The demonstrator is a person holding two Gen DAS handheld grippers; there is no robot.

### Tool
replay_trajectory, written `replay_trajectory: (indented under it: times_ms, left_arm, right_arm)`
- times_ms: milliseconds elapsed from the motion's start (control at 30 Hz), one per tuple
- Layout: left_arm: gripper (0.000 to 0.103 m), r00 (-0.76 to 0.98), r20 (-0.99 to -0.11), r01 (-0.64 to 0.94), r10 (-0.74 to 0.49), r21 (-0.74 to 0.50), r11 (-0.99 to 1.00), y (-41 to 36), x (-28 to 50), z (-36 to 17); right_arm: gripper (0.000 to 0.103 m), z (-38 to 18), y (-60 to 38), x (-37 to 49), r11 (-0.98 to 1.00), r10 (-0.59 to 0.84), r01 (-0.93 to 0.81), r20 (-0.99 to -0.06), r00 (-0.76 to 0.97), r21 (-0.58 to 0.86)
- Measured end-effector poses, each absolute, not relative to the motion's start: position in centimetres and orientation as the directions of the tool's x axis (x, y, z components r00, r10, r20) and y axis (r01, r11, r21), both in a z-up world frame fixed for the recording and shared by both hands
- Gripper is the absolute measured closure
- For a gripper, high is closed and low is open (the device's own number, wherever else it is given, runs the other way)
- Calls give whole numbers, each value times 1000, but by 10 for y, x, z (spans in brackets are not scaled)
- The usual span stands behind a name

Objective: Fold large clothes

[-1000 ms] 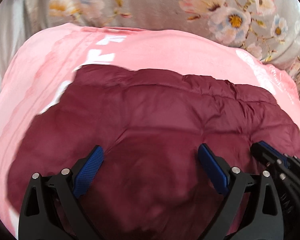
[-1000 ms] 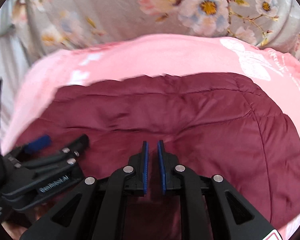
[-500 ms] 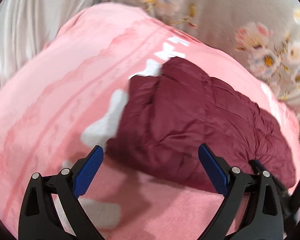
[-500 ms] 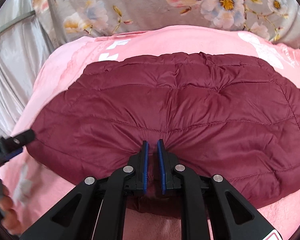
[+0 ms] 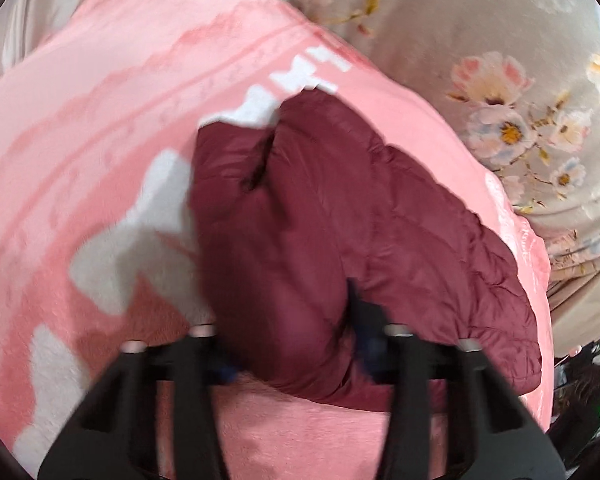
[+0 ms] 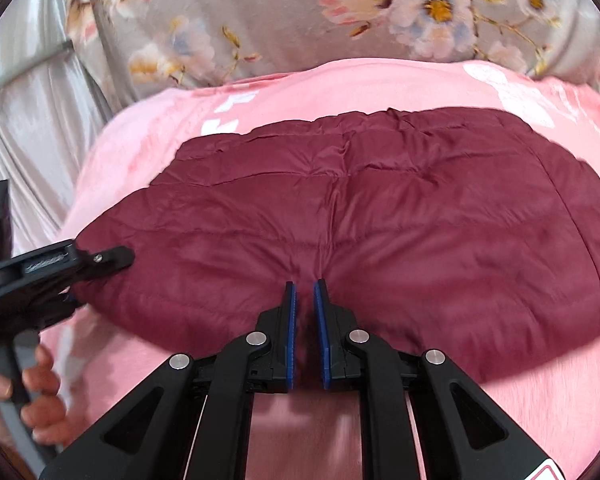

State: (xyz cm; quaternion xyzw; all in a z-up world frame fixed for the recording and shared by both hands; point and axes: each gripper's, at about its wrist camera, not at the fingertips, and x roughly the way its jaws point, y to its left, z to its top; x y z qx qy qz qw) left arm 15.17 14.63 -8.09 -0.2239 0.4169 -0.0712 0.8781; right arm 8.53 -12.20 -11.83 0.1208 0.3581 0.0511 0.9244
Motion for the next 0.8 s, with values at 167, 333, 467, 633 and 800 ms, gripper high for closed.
replay_trajectory:
  times_ms: [167, 333, 467, 633, 800]
  left_arm:
    - [85, 702, -604, 63, -377, -475, 878, 129, 132, -32]
    - [88, 720, -524, 231, -455, -437, 869, 78, 113, 19]
    - [88, 700, -496, 366, -514, -370, 854, 18, 103, 50]
    - [88, 655, -517, 470, -551, -292, 833, -63, 102, 56]
    - [88, 572, -592, 544, -568, -245, 803, -146, 107, 28]
  right_arm:
    - [94, -130, -124, 84, 967, 179, -8, -659, 731, 253]
    - [97, -134, -134, 90, 943, 241, -14, -652, 719, 332]
    - [99, -116, -165, 65, 889, 302, 17, -615, 729, 457]
    - [99, -100, -211, 20, 918, 190, 97, -640, 744, 385]
    - [99, -108, -255, -15, 919, 62, 223, -677, 734, 326]
